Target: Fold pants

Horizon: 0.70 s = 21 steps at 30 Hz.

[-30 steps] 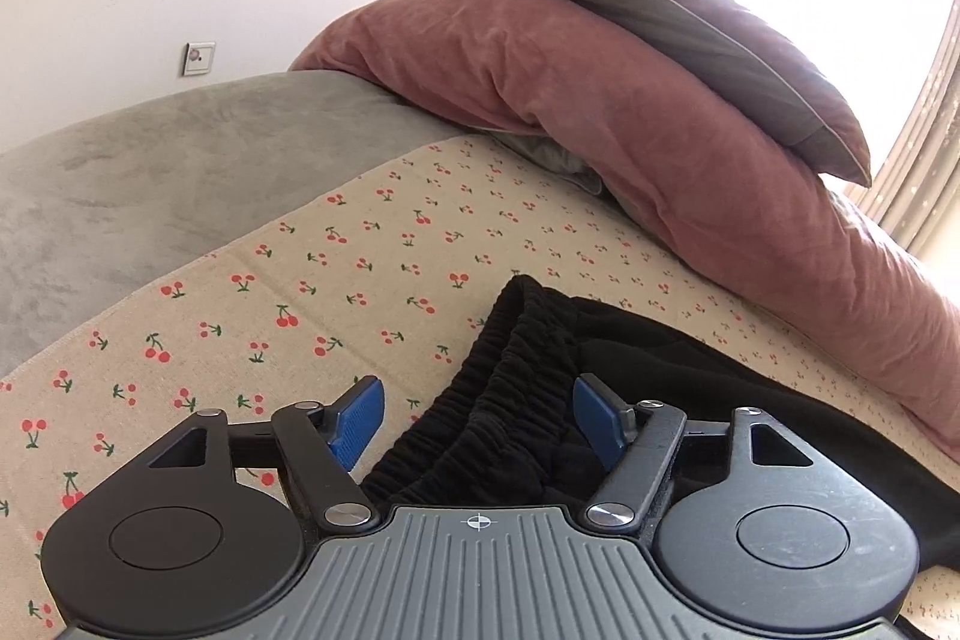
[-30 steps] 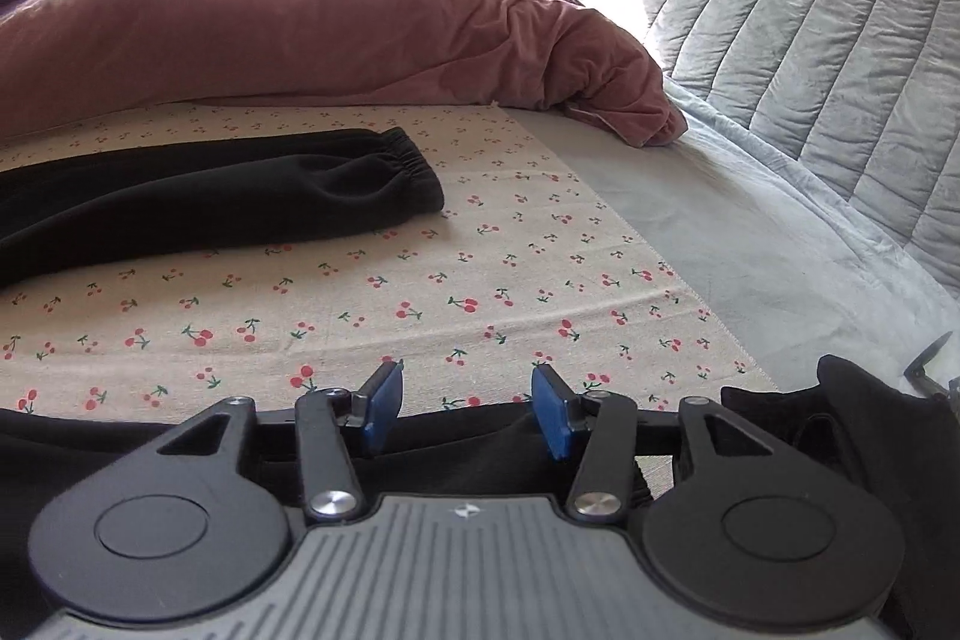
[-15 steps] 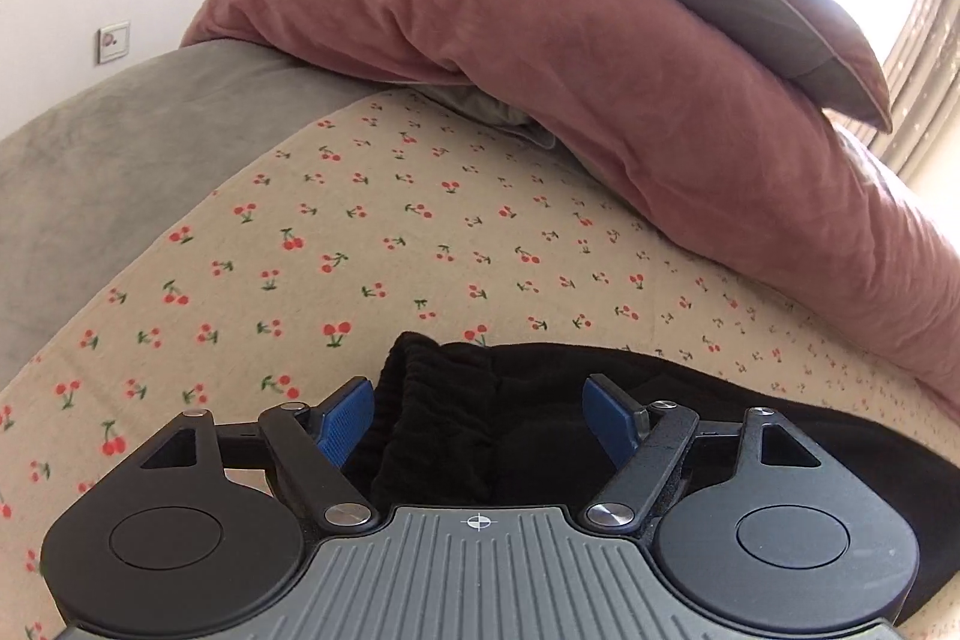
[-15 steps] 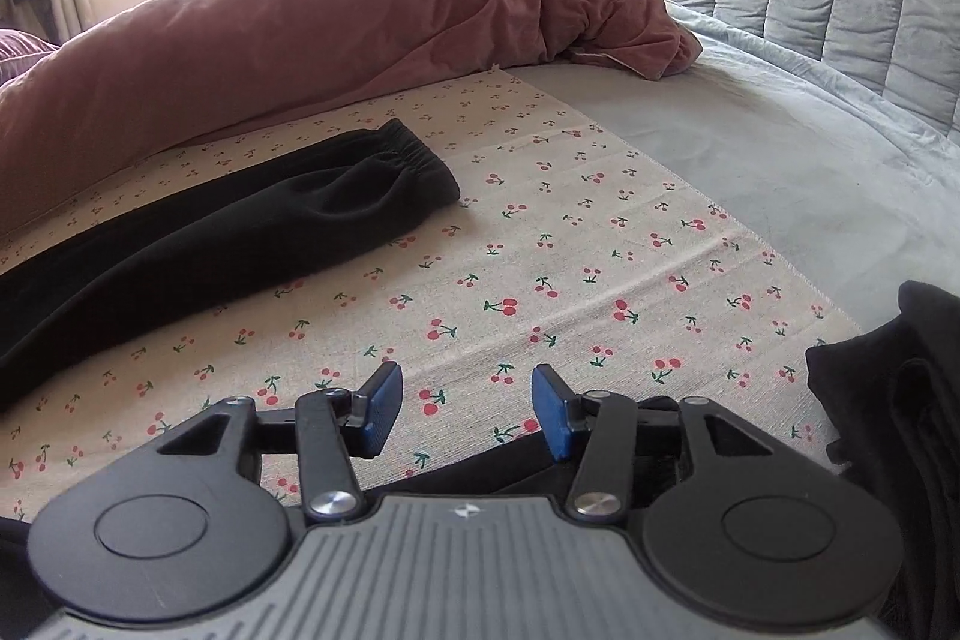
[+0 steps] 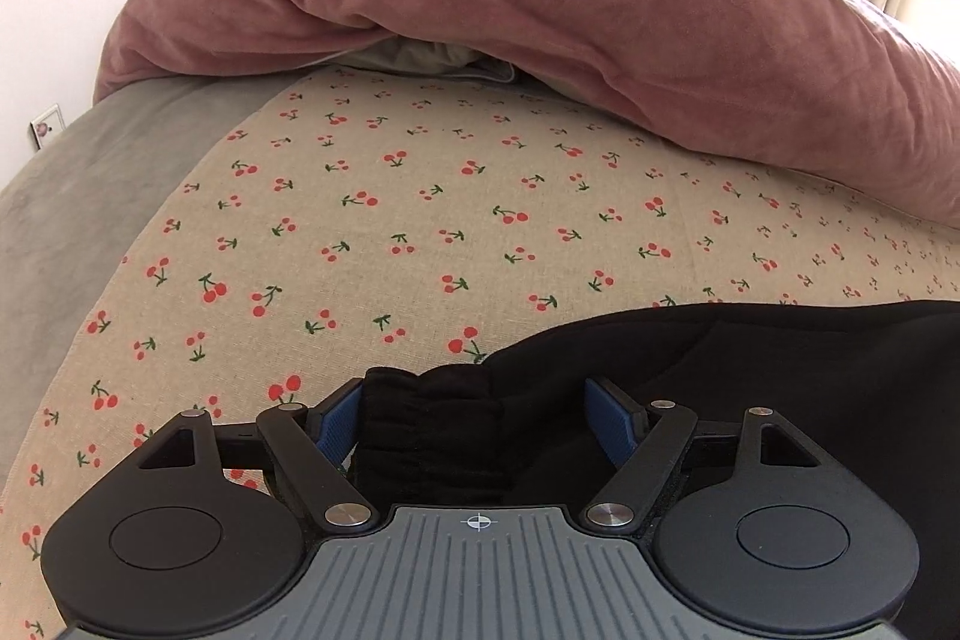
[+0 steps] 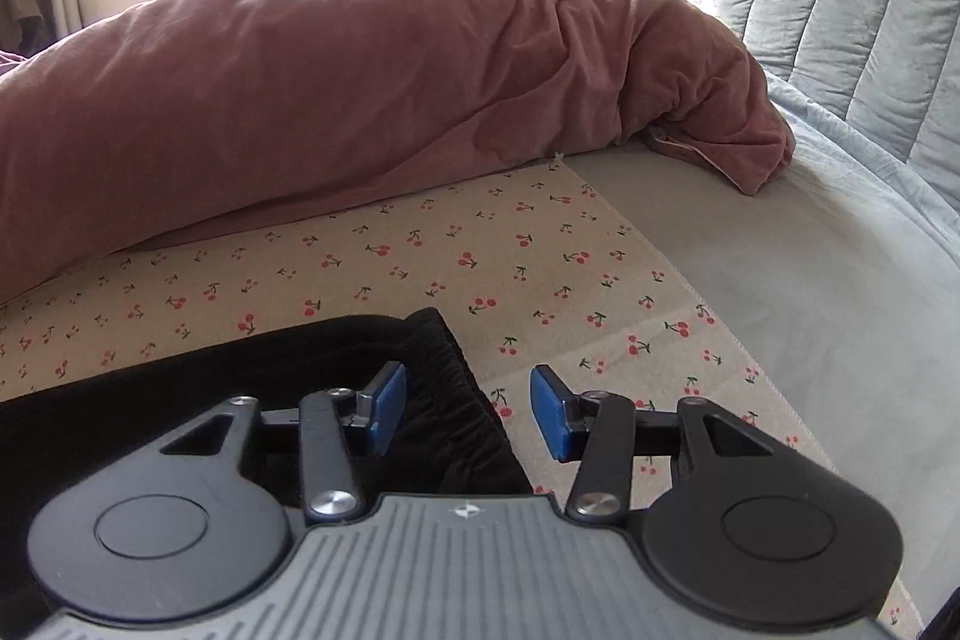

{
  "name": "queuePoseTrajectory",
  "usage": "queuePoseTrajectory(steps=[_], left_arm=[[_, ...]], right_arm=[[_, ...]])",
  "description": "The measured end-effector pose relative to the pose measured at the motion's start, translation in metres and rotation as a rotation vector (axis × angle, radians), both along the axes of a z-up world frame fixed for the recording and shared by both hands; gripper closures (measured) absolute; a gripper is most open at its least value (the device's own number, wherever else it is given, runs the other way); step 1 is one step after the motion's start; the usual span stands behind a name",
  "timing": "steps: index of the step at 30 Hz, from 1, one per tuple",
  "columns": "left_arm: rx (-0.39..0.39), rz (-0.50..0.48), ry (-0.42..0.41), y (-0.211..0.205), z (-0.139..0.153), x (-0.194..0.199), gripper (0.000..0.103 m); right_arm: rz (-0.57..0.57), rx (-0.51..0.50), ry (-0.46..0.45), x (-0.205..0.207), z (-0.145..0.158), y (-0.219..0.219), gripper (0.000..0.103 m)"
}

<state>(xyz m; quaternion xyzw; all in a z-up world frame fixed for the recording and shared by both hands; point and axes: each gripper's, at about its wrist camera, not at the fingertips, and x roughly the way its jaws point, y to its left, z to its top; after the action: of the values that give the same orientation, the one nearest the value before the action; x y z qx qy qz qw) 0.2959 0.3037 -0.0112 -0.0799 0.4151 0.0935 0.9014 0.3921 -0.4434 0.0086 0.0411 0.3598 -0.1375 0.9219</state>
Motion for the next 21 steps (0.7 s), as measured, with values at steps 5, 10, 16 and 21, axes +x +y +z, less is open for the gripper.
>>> queuePoseTrajectory(steps=[5,10,16,21], left_arm=[[0.059,-0.036,0.017,-0.006,-0.005,0.006,0.021],[0.089,-0.025,0.000,-0.012,-0.006,0.008,0.055],[0.153,0.006,-0.049,-0.021,0.012,0.000,0.065],[0.121,0.052,-0.106,-0.013,0.035,-0.011,0.066]], right_arm=[[-0.001,0.030,0.038,0.045,-0.021,0.002,0.063],[0.015,-0.024,0.100,0.064,-0.043,0.013,0.088],[-0.014,-0.072,-0.008,0.045,-0.007,0.014,0.101],[-0.034,-0.054,-0.093,0.019,0.041,0.007,0.101]])
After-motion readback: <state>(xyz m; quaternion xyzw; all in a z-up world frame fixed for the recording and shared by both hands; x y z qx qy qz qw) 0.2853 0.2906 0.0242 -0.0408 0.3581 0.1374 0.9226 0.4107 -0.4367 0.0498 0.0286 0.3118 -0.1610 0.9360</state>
